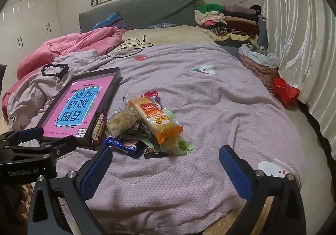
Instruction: Organize snacks
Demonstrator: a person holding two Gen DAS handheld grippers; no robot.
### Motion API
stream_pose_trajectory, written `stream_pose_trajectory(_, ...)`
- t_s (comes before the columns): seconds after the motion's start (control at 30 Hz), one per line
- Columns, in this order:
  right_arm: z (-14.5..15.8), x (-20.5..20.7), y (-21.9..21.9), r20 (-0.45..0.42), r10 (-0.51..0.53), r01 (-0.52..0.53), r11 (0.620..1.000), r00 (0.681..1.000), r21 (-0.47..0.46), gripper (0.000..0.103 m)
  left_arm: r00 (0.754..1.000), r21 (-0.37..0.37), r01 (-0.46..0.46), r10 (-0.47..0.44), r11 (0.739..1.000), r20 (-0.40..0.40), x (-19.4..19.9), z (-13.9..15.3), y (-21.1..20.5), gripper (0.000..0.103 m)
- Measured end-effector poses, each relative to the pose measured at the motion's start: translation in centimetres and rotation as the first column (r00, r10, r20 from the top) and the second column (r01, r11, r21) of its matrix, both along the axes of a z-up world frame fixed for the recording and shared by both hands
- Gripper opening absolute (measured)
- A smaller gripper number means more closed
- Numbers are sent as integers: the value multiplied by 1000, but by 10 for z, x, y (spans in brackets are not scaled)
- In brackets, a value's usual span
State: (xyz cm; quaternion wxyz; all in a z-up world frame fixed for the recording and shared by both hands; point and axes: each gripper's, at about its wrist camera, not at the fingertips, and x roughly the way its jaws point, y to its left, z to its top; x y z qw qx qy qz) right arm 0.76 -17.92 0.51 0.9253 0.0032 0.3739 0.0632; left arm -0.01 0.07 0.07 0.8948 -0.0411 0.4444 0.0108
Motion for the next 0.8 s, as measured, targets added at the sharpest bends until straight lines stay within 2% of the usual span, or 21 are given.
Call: stream_pose_trajectory(0.8,-2,0,-1,-7,-2,2,1000,1000,-5,102,1000,5,22,-22,1000,10,0,3,-4,102)
